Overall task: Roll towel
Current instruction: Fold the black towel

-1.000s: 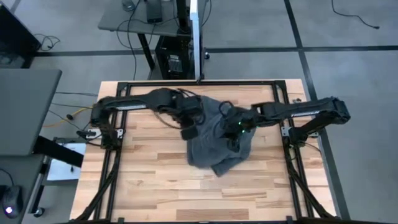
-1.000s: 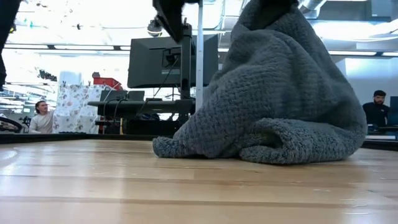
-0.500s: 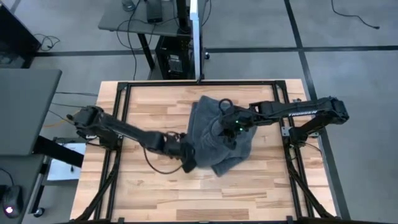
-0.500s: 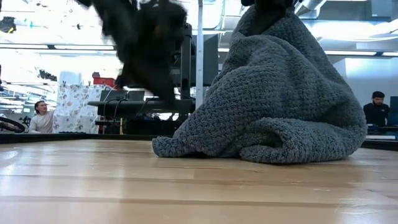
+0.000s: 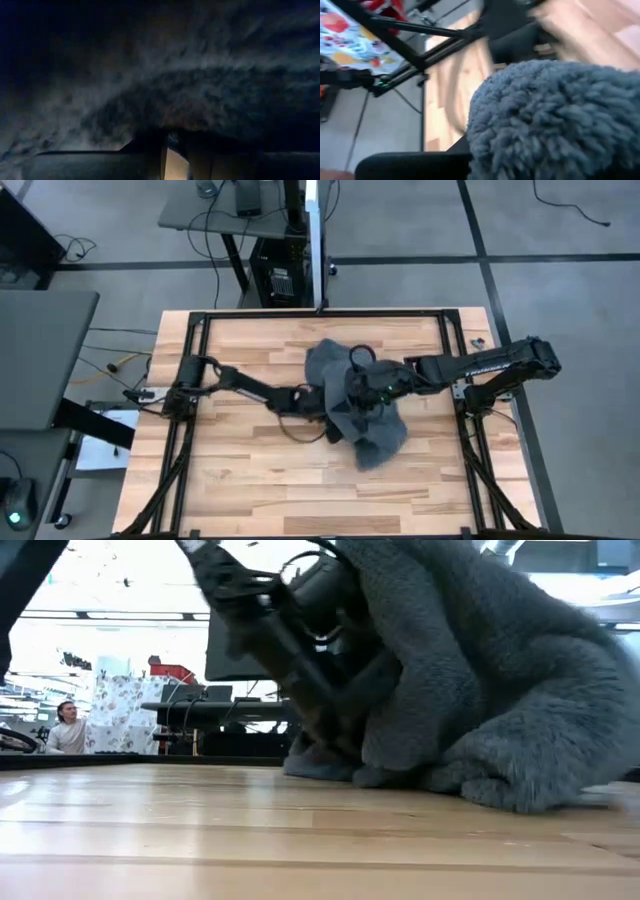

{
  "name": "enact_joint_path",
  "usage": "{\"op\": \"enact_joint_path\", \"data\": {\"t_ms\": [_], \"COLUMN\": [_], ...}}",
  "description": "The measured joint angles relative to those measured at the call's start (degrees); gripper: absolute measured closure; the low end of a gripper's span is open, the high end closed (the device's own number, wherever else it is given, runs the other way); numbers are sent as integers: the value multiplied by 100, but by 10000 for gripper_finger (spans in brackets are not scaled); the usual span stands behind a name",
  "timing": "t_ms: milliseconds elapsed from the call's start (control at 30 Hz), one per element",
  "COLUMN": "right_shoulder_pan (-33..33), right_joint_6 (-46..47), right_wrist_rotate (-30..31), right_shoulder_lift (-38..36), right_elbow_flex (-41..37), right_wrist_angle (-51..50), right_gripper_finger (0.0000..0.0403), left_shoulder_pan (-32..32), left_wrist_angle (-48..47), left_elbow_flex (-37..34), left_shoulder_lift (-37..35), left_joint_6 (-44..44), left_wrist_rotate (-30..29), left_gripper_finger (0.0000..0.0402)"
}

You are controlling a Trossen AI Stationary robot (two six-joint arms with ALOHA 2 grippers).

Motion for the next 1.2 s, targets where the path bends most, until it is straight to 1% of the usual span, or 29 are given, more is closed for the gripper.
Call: {"op": "enact_joint_path", "data": {"t_ms": [133,200,267,367,433,500,600,700,767,867,933,1000,1100,1200], "right_shoulder_pan": [334,437,484,467,393,324,205,149,64,-71,-144,-170,-164,-190], "right_joint_6": [160,353,448,785,1105,1266,1302,1290,1205,1182,1196,1129,835,562], "right_wrist_rotate": [68,109,134,251,290,291,298,228,-154,-1063,-1533,-1648,-1641,-1284], "right_shoulder_lift": [-16,-6,-5,-14,-1,3,250,818,1132,1328,1330,1250,1014,795], "right_elbow_flex": [-110,-270,-386,-609,-725,-815,-940,-958,-859,-592,-355,-130,244,530], "right_wrist_angle": [-366,-370,-361,-224,-161,171,982,1447,1429,1383,1179,937,476,-286], "right_gripper_finger": [391,388,386,380,368,346,297,236,195,149,131,123,118,117], "left_shoulder_pan": [168,169,169,160,151,122,40,-41,-73,-145,-193,-229,-248,-255], "left_wrist_angle": [-1412,-2194,-3229,-4647,-5274,-5668,-5871,-5672,-5646,-5621,-5624,-5565,-5358,-5159], "left_elbow_flex": [575,866,1158,1355,1359,1347,1182,928,741,404,188,-52,-373,-570], "left_shoulder_lift": [-206,-464,-730,-1105,-1410,-1776,-2280,-2764,-3073,-3459,-3686,-3889,-4043,-4086], "left_joint_6": [1033,1560,1908,2145,2140,1987,1746,1466,1261,970,811,670,522,423], "left_wrist_rotate": [654,743,855,857,857,857,827,784,779,723,631,504,399,392], "left_gripper_finger": [362,362,362,361,361,361,361,361,361,361,361,361,361,361]}}
